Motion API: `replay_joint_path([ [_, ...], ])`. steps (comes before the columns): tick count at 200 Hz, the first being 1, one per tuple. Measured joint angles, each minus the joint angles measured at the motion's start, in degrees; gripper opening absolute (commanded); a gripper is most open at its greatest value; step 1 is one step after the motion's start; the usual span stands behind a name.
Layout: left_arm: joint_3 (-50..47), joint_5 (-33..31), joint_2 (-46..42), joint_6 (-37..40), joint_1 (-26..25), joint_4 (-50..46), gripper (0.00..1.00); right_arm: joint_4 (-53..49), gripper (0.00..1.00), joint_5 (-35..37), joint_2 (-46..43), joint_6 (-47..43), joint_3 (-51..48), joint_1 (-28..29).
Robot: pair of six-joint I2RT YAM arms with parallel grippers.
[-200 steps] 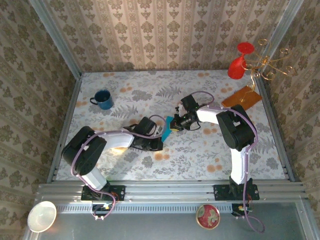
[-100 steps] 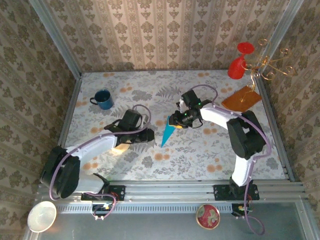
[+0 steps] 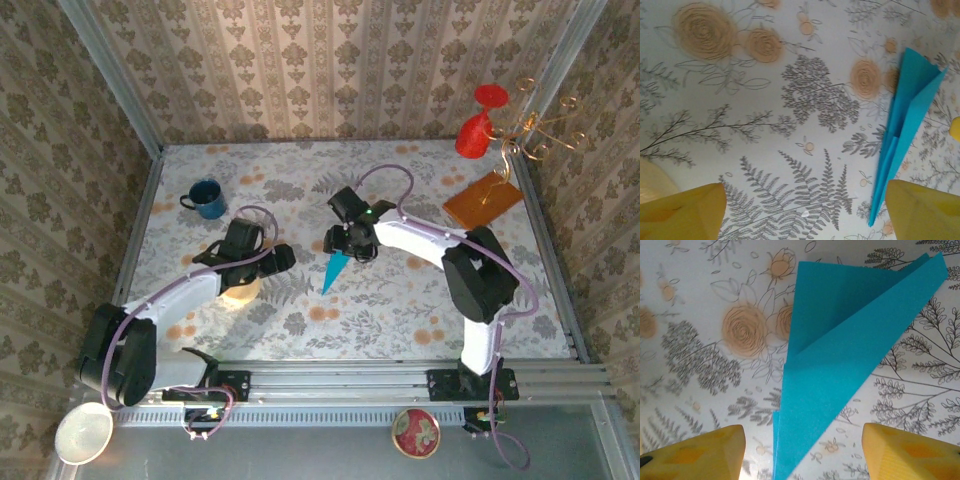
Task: Fold a paper plane with a square sheet of paper (pick it up from the middle)
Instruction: Fold the wing for the fifth time at the center of the table, then turn over the paper plane at the center of the table.
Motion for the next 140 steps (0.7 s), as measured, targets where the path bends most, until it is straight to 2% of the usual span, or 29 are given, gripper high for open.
replay_joint_path([
  [58, -2.27, -0.22, -1.01, 0.35, 3.15, 0.5, 0.89, -4.9, 0.6, 6.82, 7.98, 5.29, 6.99, 2.6],
  [140, -2.84, 1.09, -0.5, 0.68, 3.48, 1.92, 0.9, -9.73, 0.58, 8.28, 12.57, 6.23, 11.37, 2.86],
])
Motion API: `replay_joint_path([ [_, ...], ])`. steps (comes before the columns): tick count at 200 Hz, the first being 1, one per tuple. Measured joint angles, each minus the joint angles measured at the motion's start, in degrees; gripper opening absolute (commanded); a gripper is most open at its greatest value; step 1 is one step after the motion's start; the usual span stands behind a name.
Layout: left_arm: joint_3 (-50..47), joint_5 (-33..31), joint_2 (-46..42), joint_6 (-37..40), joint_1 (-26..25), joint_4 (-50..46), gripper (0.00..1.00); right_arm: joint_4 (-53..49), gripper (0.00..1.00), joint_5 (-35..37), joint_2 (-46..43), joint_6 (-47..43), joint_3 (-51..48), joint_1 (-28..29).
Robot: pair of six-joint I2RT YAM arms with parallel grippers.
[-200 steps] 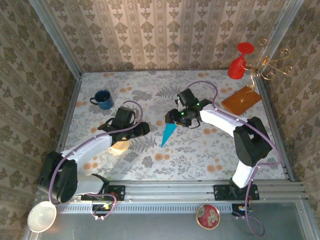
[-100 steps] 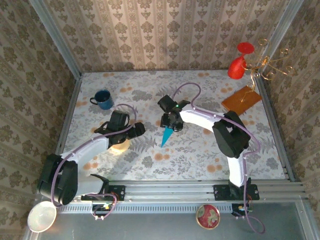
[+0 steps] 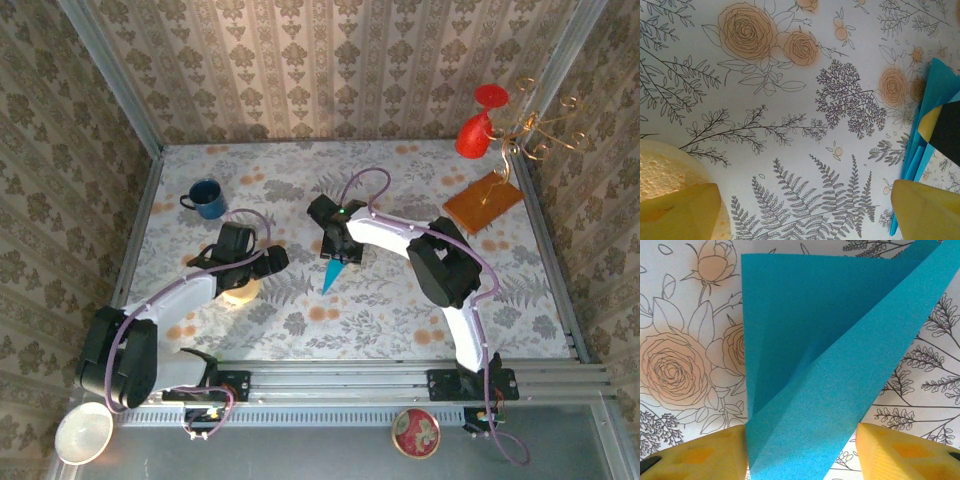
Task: Fold a paper plane with a square sheet of paper (pick it up from the middle)
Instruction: Turn over the paper plane at the center of the table.
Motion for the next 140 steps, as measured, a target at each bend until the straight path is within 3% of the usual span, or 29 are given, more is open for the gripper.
replay_joint_path([
  [70, 0.0, 0.33, 0.22, 0.04, 0.04, 0.2, 0.9, -0.96, 0.46, 1.44, 0.0, 0.92, 0.15, 0.0],
  [140, 0.02, 0.28, -3.93, 0.44, 0.04, -2.36, 0.9, -0.94, 0.25, 1.97, -0.02, 0.96, 0.15, 0.0],
])
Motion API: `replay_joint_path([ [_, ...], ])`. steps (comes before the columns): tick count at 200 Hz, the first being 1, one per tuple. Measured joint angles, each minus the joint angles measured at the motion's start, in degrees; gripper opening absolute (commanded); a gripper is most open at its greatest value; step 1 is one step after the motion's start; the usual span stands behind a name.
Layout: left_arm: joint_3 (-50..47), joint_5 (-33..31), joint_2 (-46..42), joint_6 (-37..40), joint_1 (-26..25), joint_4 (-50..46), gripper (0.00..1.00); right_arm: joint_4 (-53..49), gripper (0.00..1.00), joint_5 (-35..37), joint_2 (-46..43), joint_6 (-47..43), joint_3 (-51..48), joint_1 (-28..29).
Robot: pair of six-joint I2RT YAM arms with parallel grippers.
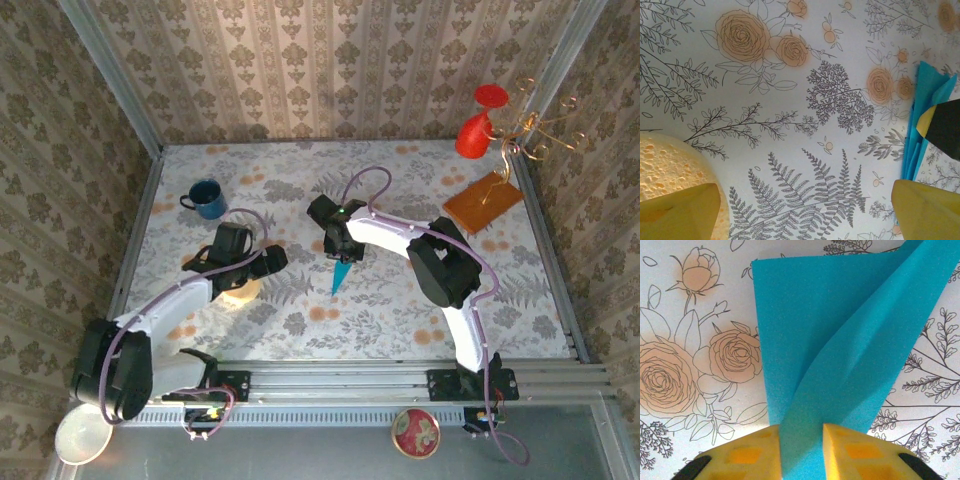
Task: Fold a paper plane with a square sheet of paper (pick it up from the middle)
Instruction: Turn over the paper plane at the center of the table.
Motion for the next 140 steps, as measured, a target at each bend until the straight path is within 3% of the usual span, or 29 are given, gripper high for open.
replay_joint_path([
  [64, 0.0, 0.2, -0.74, 0.04, 0.0, -0.9, 0.9, -0.02, 0.14, 0.79, -1.62, -0.04, -0.66, 0.0],
  [97, 0.02, 0.92, -0.74, 0.04, 0.0, -0.87, 0.9, 0.04, 0.01, 1.11, -3.61, -0.26, -1.16, 0.0],
  [140, 0.22, 2.6, -0.48, -0.02, 0.0, -0.37, 0.9, 2.64, 0.0, -0.52, -7.34, -3.91, -3.54, 0.0],
])
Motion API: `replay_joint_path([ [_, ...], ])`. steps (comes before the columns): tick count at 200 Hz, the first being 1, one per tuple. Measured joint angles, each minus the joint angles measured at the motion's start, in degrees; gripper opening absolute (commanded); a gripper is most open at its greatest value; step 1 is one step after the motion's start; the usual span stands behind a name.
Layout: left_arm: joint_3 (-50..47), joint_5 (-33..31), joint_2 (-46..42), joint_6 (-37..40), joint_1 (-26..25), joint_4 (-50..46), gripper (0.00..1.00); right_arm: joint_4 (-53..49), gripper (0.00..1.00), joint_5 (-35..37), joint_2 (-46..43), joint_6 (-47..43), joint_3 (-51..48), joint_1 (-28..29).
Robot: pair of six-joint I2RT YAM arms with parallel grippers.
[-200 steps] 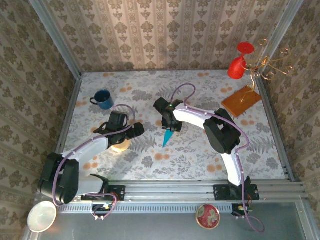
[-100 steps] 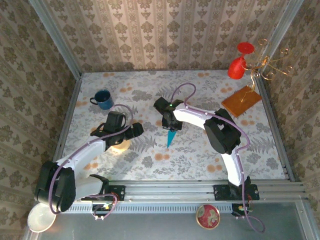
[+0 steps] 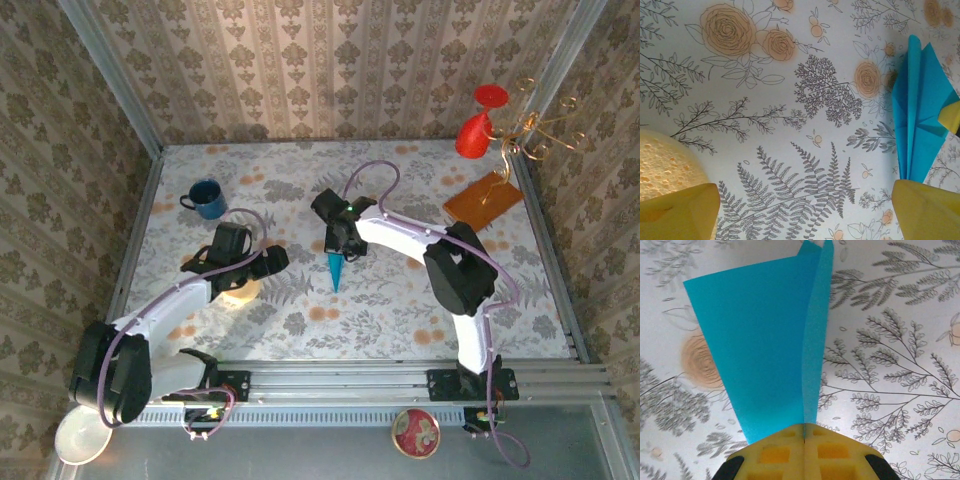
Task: Fold a paper plane with a square sheet of paper (pick it up from the middle)
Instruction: Turn over the paper plane at the center of the table, then move a paper plane to the center of the table.
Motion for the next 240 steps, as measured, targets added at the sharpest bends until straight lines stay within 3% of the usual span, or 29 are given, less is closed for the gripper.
replay_joint_path([
  [24, 0.15, 1.14, 0.39, -0.68, 0.04, 1.29, 0.89, 5.77, 0.0, -4.31, -4.57, -3.89, -4.02, -0.09],
  [61, 0.17, 3.06, 0.76, -2.71, 0.33, 4.79, 0.85, 21.42, 0.01, -16.7, -10.95, -7.74, -14.01, -1.86],
  [123, 0.17, 5.6, 5.9, -6.14, -2.21, 11.54, 0.59, 45.22, 0.03, -33.18, -10.25, -4.7, -30.21, -6.56],
  [168, 1.55, 6.4, 13.4, -7.54, -6.91, 15.28, 0.45, 54.88, 0.04, -38.01, -8.57, -2.12, -35.04, -9.01],
  [240, 6.99, 7.1, 21.7, -8.61, -8.81, 17.16, 0.26, 56.63, 0.04, -39.45, -8.48, -2.12, -35.85, -9.77],
])
